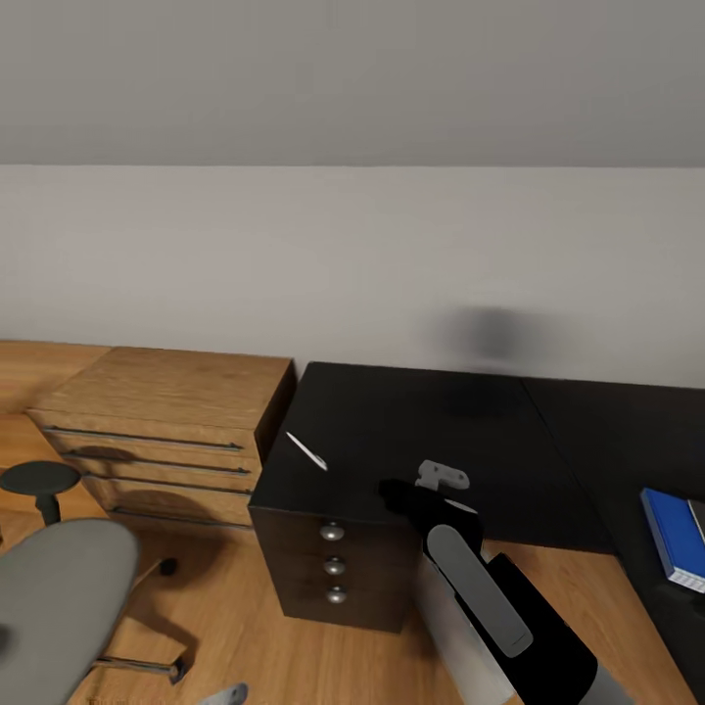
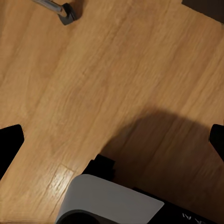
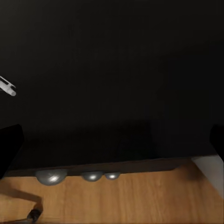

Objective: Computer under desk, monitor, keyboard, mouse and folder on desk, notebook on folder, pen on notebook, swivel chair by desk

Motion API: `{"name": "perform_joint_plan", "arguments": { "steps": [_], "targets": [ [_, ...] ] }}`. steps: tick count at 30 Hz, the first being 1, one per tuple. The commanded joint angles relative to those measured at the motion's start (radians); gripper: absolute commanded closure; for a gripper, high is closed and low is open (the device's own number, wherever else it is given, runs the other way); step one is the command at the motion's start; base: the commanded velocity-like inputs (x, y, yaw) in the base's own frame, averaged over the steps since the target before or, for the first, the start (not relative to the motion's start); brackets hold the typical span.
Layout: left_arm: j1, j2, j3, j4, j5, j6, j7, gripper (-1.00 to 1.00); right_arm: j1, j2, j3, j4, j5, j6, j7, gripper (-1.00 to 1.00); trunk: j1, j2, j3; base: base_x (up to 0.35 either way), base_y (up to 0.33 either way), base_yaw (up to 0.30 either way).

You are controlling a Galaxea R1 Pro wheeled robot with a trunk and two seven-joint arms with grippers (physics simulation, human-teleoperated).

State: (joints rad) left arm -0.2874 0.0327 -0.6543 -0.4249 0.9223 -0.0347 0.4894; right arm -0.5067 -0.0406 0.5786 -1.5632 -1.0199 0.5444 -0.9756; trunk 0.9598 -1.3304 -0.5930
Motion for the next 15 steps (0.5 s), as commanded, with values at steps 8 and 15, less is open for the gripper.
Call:
{"name": "perform_joint_plan", "arguments": {
  "steps": [8,15],
  "targets": [
    [-0.001,0.001,-0.008,-0.002,0.01,-0.004,0.006,-1.0,-0.001,-0.001,0.001,0.0,0.01,0.005,-0.008,-1.0,0.0,-0.001,-0.008,0.0,0.0,0.235],
    [-0.001,0.0,-0.014,-0.006,0.0,-0.011,0.006,-1.0,-0.001,0.002,0.0,0.001,0.047,0.005,-0.008,-1.0,0.0,-0.001,-0.014,0.0,0.0,0.235]
  ]
}}
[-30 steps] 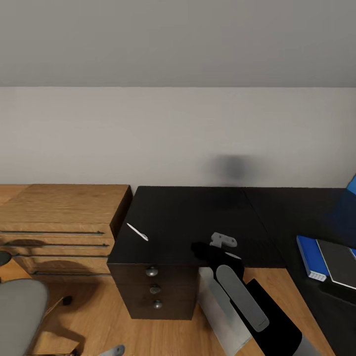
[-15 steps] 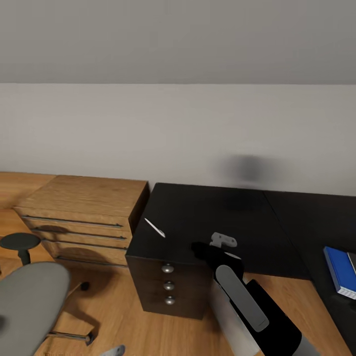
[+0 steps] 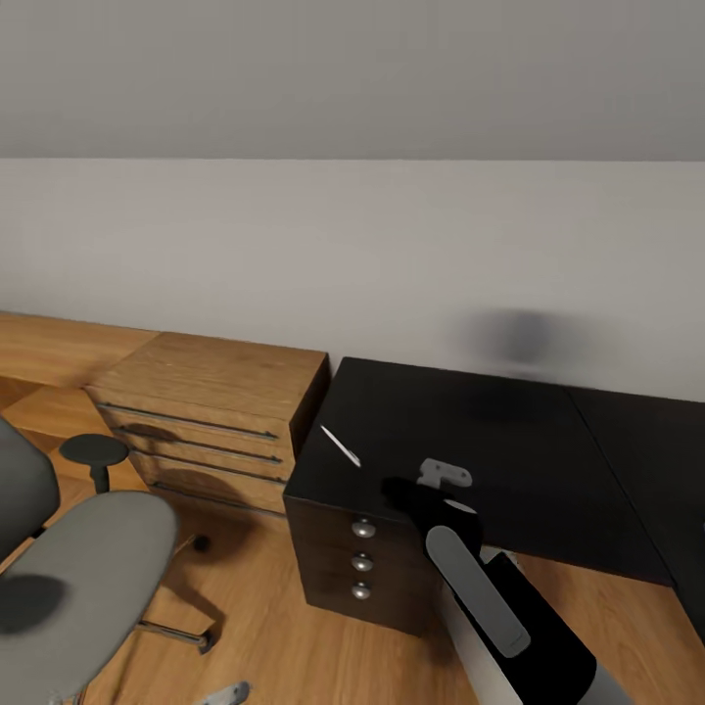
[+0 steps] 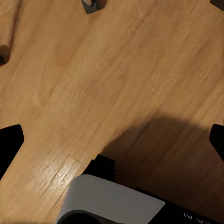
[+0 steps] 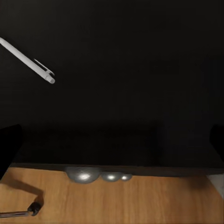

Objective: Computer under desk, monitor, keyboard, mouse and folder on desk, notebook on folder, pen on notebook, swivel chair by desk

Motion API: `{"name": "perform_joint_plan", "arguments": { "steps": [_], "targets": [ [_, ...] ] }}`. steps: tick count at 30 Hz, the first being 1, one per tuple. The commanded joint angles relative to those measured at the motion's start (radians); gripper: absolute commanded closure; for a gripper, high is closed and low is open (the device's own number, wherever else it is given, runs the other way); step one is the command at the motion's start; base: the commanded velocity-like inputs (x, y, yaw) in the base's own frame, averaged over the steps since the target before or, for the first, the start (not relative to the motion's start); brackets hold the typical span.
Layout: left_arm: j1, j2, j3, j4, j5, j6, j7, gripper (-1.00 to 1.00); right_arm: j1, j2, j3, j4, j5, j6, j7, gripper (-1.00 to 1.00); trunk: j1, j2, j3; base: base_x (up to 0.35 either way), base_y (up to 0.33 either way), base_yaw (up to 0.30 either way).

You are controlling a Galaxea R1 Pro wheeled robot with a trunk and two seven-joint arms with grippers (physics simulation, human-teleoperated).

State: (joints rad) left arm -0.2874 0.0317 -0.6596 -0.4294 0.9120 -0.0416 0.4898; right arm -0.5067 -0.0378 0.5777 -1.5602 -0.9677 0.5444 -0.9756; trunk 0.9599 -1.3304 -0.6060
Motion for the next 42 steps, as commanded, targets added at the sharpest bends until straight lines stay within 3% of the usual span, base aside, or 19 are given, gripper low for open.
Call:
{"name": "perform_joint_plan", "arguments": {
  "steps": [1,7,16,21,24,29,35,42],
  "targets": [
    [-0.001,0.001,-0.009,-0.006,0.009,-0.013,0.006,-1.0,-0.001,-0.001,0.001,-0.002,-0.004,0.005,-0.008,-1.0,0.0,-0.001,-0.002,0.0,0.0,0.235],
    [-0.001,0.005,-0.007,-0.077,0.008,-0.063,0.007,-1.0,-0.001,-0.003,-0.004,-0.002,-0.001,0.006,-0.009,-1.0,0.0,-0.001,-0.007,0.0,0.0,0.235],
    [-0.001,0.081,-0.019,-0.382,0.01,-0.05,0.045,-1.0,-0.001,-0.004,-0.007,-0.001,0.001,0.007,-0.009,-1.0,0.0,-0.001,-0.015,0.0,0.0,0.235],
    [-0.001,0.12,-0.03,-0.557,0.013,0.034,0.133,-1.0,-0.001,-0.005,-0.008,-0.001,0.002,0.009,-0.009,-1.0,0.0,-0.001,-0.019,0.0,0.0,0.235],
    [-0.001,0.136,-0.033,-0.683,0.014,0.115,0.232,-1.0,-0.001,-0.005,-0.008,-0.001,0.007,0.009,-0.009,-1.0,0.0,-0.001,-0.022,0.0,0.0,0.235],
    [-0.001,0.144,-0.034,-0.818,0.015,0.168,0.32,-1.0,-0.001,-0.006,-0.008,-0.001,0.022,0.011,-0.008,-1.0,0.0,-0.001,-0.026,0.0,0.0,0.235],
    [-0.001,0.147,-0.029,-0.901,0.017,0.19,0.364,-1.0,-0.001,-0.007,-0.009,-0.003,0.067,0.013,-0.008,-1.0,0.0,-0.001,-0.031,0.0,0.0,0.235],
    [-0.001,0.149,-0.032,-0.887,0.02,0.19,0.374,-1.0,-0.001,-0.008,-0.011,-0.003,0.096,0.013,-0.008,-1.0,0.0,-0.001,-0.037,0.0,0.0,0.235]
  ]
}}
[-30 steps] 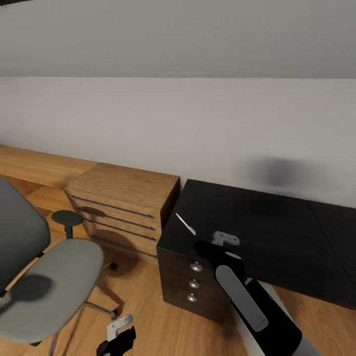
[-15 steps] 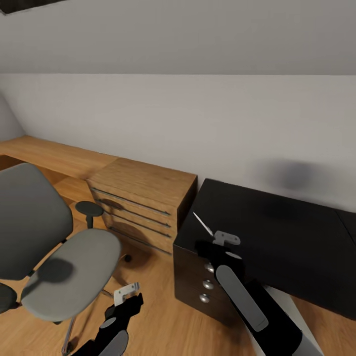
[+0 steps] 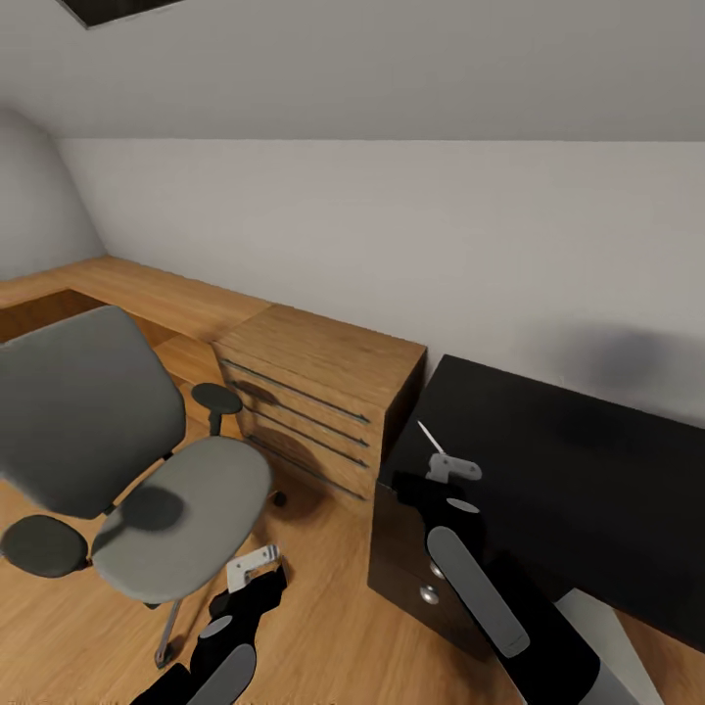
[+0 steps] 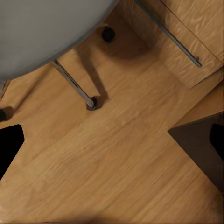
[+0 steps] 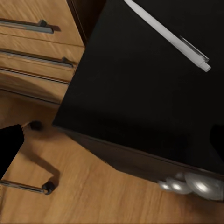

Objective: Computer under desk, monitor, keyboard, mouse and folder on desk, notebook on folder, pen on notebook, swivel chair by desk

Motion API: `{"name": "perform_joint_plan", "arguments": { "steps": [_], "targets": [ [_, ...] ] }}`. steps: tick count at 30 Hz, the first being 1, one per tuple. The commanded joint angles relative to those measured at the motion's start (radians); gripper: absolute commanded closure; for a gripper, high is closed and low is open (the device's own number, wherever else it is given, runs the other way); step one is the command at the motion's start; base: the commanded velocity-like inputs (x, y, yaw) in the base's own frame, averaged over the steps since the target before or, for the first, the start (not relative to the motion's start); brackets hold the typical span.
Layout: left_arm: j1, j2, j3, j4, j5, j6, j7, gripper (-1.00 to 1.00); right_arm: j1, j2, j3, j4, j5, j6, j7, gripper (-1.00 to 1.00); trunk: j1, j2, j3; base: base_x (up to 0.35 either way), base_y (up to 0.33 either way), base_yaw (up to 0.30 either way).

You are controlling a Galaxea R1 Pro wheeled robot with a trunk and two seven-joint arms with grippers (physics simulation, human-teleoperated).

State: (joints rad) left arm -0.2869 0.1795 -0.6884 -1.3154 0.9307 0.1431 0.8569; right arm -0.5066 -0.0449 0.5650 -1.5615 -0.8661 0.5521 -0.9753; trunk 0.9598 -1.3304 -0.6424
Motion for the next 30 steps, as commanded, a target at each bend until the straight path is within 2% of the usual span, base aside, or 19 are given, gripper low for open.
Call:
{"name": "perform_joint_plan", "arguments": {
  "steps": [1,6,9,18,23,24,29,30],
  "targets": [
    [-0.001,0.001,-0.004,0.008,0.001,0.004,0.007,-1.0,-0.001,-0.001,0.001,-0.002,-0.004,0.005,-0.008,-1.0,0.0,-0.001,-0.002,0.0,0.0,0.235],
    [-0.001,-0.003,-0.017,0.062,-0.002,0.002,0.007,-1.0,-0.001,-0.002,0.001,-0.001,0.002,0.005,-0.008,-1.0,0.0,-0.001,-0.006,0.0,0.0,0.235],
    [-0.001,-0.003,-0.024,0.084,-0.006,0.001,0.007,-1.0,-0.001,-0.003,0.002,0.0,0.02,0.005,-0.008,-1.0,0.0,-0.001,-0.009,0.0,0.0,0.235],
    [-0.001,-0.004,-0.027,0.092,-0.004,0.001,0.009,-1.0,-0.001,-0.004,0.009,-0.004,0.11,0.007,-0.005,-1.0,0.0,-0.001,-0.015,0.0,0.0,0.176],
    [-0.001,-0.005,-0.027,0.093,-0.003,0.001,0.01,-1.0,-0.001,-0.004,0.041,-0.005,0.155,0.009,-0.005,-1.0,0.0,-0.001,-0.015,0.0,0.0,0.034],
    [-0.001,-0.005,-0.027,0.093,-0.002,0.001,0.01,-1.0,-0.001,-0.005,0.055,-0.003,0.175,0.009,-0.005,-1.0,0.0,-0.001,-0.015,0.0,0.0,0.013],
    [-0.001,-0.005,-0.028,0.099,-0.002,0.001,0.01,-1.0,-0.001,-0.015,0.076,0.003,0.251,0.008,0.002,-1.0,0.0,-0.001,-0.015,0.0,0.0,0.007],
    [-0.001,-0.006,-0.029,0.102,-0.002,0.001,0.01,-1.0,-0.001,-0.023,0.082,0.009,0.287,0.008,0.014,-1.0,0.0,-0.001,-0.015,0.0,0.0,0.003]
  ]
}}
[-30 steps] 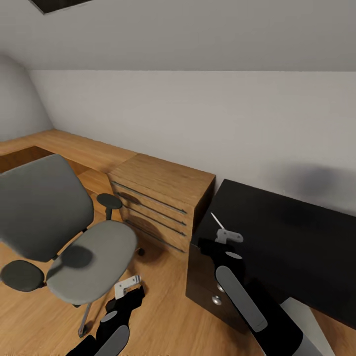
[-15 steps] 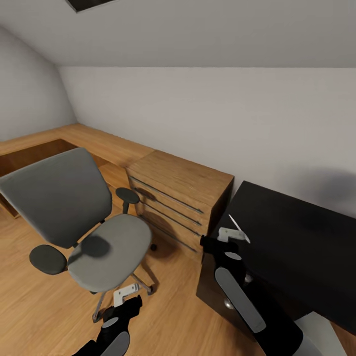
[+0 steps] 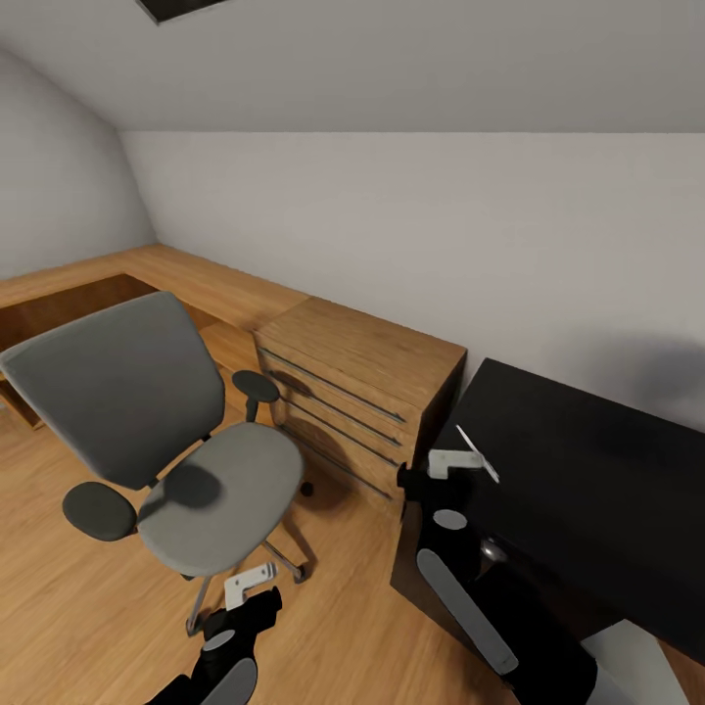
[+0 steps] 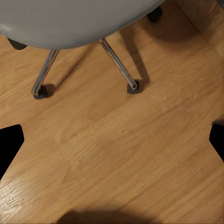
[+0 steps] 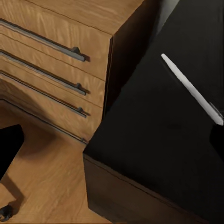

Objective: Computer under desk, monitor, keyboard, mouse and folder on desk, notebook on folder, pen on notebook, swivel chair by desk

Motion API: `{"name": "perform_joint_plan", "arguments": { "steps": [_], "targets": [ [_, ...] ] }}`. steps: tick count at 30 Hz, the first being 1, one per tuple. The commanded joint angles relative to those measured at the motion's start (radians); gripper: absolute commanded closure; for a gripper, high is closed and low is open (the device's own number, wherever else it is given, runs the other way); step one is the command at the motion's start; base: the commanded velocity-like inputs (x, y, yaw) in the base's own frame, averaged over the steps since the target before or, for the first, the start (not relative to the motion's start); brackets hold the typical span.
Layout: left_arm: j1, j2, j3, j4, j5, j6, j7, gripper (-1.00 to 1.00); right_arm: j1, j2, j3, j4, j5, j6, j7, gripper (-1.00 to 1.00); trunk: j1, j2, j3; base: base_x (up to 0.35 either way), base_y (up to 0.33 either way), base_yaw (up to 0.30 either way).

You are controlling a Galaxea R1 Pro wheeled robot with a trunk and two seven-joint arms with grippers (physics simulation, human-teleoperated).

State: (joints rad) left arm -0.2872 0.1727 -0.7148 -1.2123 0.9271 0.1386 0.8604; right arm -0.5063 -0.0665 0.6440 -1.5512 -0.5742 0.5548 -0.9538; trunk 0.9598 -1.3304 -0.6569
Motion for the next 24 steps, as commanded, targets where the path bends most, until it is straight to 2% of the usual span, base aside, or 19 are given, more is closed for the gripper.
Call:
{"name": "perform_joint_plan", "arguments": {
  "steps": [1,5,9,11,14,15,17,18,21,24],
  "targets": [
    [-0.001,0.001,-0.004,-0.001,0.002,0.005,0.007,-1.0,-0.001,-0.006,0.005,0.003,0.012,0.006,0.002,-1.0,0.0,-0.001,-0.001,0.0,0.0,0.002],
    [-0.001,0.0,-0.014,0.003,0.002,0.004,0.008,-1.0,-0.001,-0.034,0.01,0.019,0.076,0.004,0.083,-1.0,0.0,-0.001,-0.001,0.0,0.0,0.001],
    [-0.001,0.0,-0.019,0.004,0.002,0.004,0.008,-1.0,-0.001,-0.064,0.002,0.047,0.127,0.001,0.215,-1.0,0.0,-0.001,-0.001,0.0,0.0,0.0],
    [-0.001,0.001,-0.021,0.005,0.002,0.004,0.008,-1.0,-0.001,-0.078,-0.019,0.065,0.145,-0.001,0.283,-1.0,0.0,-0.001,-0.001,0.0,0.0,0.0],
    [-0.001,0.0,-0.022,0.005,0.002,0.004,0.008,-1.0,-0.001,-0.097,-0.081,0.099,0.164,-0.003,0.375,-1.0,0.0,-0.001,-0.001,0.0,0.0,0.0],
    [-0.001,0.0,-0.022,0.005,0.002,0.004,0.009,-1.0,-0.002,-0.106,-0.134,0.127,0.173,-0.004,0.43,-1.0,0.0,-0.001,-0.001,0.0,0.0,0.0],
    [-0.001,0.0,-0.023,0.005,0.001,0.004,0.009,-1.0,-0.003,-0.111,-0.185,0.158,0.183,-0.006,0.484,-1.0,0.0,-0.001,-0.001,0.0,0.0,0.0],
    [-0.001,0.0,-0.023,0.006,0.001,0.004,0.009,-1.0,-0.011,-0.117,-0.264,0.229,0.207,-0.008,0.59,-1.0,0.0,-0.001,-0.001,0.0,0.0,0.0],
    [-0.001,0.0,-0.023,0.006,0.001,0.004,0.009,-1.0,-0.029,-0.12,-0.298,0.282,0.232,-0.02,0.663,-1.0,0.0,-0.001,-0.001,0.0,0.0,0.0],
    [-0.001,0.0,-0.023,0.006,0.0,0.004,0.009,-1.0,-0.05,-0.121,-0.317,0.337,0.26,-0.054,0.722,-1.0,0.0,-0.001,-0.001,0.0,0.0,0.0]
  ]
}}
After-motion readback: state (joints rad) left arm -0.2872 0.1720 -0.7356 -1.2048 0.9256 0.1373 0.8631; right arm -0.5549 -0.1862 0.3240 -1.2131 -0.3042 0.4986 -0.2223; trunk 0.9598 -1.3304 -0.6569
